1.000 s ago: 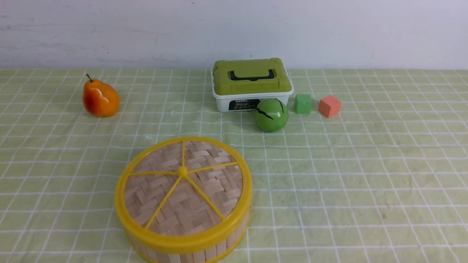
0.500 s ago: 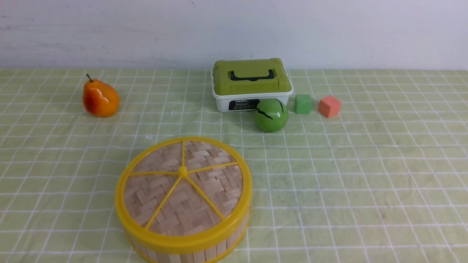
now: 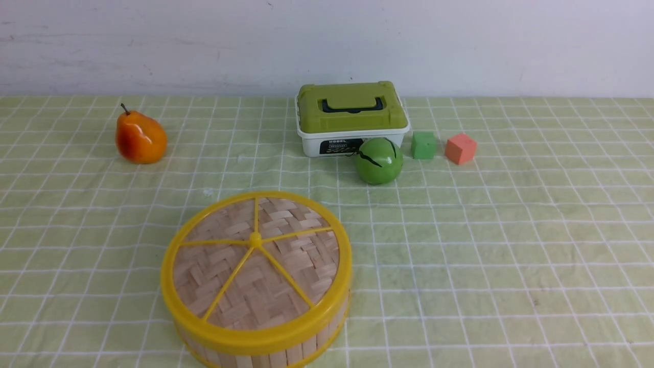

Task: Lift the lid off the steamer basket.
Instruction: Use the right arm to lift the lid of the steamer

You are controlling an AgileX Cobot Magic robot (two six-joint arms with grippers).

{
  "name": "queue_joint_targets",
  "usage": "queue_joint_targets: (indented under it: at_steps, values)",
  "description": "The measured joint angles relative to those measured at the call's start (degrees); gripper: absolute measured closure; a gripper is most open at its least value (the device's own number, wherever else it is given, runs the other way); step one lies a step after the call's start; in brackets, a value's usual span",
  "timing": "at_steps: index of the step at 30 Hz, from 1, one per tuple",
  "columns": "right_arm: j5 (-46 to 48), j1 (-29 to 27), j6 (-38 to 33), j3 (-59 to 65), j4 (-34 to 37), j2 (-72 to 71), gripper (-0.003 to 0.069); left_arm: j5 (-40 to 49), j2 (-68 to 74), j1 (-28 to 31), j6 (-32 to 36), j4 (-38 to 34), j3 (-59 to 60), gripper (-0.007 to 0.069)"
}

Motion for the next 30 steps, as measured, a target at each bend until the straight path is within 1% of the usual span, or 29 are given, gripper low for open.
queue_joint_targets:
  at_steps: [1, 5, 8, 9, 10, 12, 14, 15, 17, 18, 19, 20, 21, 23, 24, 25, 26, 27, 30]
  values:
    - [-0.4, 0.0, 0.1, 0.0, 1.1, 0.0, 0.0418, 0.0, 0.0, 0.0, 0.0, 0.0, 0.0, 0.0386]
    - [-0.8, 0.0, -0.6, 0.0, 0.8, 0.0, 0.0418, 0.0, 0.0, 0.0, 0.0, 0.0, 0.0, 0.0386]
    - [-1.2, 0.0, -2.4, 0.0, -0.6, 0.0, 0.0418, 0.0, 0.0, 0.0, 0.0, 0.0, 0.0, 0.0386]
    - [-1.5, 0.0, -5.3, 0.0, -1.1, 0.0, 0.0424, 0.0, 0.0, 0.0, 0.0, 0.0, 0.0, 0.0386]
    - [-1.5, 0.0, -5.7, 0.0, -1.1, 0.0, 0.0426, 0.0, 0.0, 0.0, 0.0, 0.0, 0.0, 0.0386]
    - [-0.6, 0.0, -11.5, -1.5, -1.7, 0.0, 0.0479, 0.0, 0.0, 0.0, 0.0, 0.0, 0.0, 0.0386]
    - [0.3, 0.0, -14.8, -3.7, -2.1, 0.5, 0.0528, 0.0, 0.0, 0.0, 0.0, 0.0, 0.0, 0.0386]
    - [2.1, 0.0, -20.0, -8.7, -3.4, 3.2, 0.0606, 0.0, 0.0, 0.0, 0.0, 0.0, 0.0, 0.0386]
    - [5.1, 0.0, -27.5, -15.2, -5.5, 7.9, 0.0660, 0.0, 0.0, 0.0, 0.0, 0.0, 0.0, 0.0386]
    - [7.3, 0.0, -30.8, -18.4, -6.9, 10.5, 0.0670, 0.0, 0.0, 0.0, 0.0, 0.0, 0.0, 0.0386]
    - [10.0, 0.0, -35.9, -23.5, -8.4, 14.7, 0.0677, 0.0, 0.0, 0.0, 0.0, 0.0, 0.0, 0.0386]
    - [10.6, 0.0, -35.9, -24.4, -8.7, 15.5, 0.0677, 0.0, 0.0, 0.0, 0.0, 0.0, 0.0, 0.0386]
    - [16.8, 0.0, -43.3, -31.5, -11.2, 21.5, 0.0680, 0.0, 0.0, 0.0, 0.0, 0.0, 0.0, 0.0386]
    - [24.2, 0.0, -50.4, -40.2, -12.9, 29.2, 0.0680, 0.0, 0.0, 0.0, 0.0, 0.0, 0.0, 0.0386]
    - [24.2, 0.0, -51.0, -41.0, -12.9, 29.9, 0.0680, 0.0, 0.0, 0.0, 0.0, 0.0, 0.0, 0.0386]
    - [28.9, 0.3, -54.0, -46.5, -13.4, 34.9, 0.0680, 0.0, 0.0, 0.0, 0.0, 0.0, 0.0, 0.0386]
    - [30.6, 0.5, -54.6, -48.0, -13.6, 36.2, 0.0680, 0.0, 0.0, 0.0, 0.0, 0.0, 0.0, 0.0386]
    - [34.6, 2.4, -55.8, -54.3, -13.8, 42.0, 0.0679, 0.0, 0.0, 0.0, 0.0, 0.0, 0.0, 0.0386]
    - [40.7, 6.4, -55.6, -62.5, -14.8, 49.9, 0.0678, 0.0, 0.0, 0.0, 0.0, 0.0, 0.0, 0.0386]
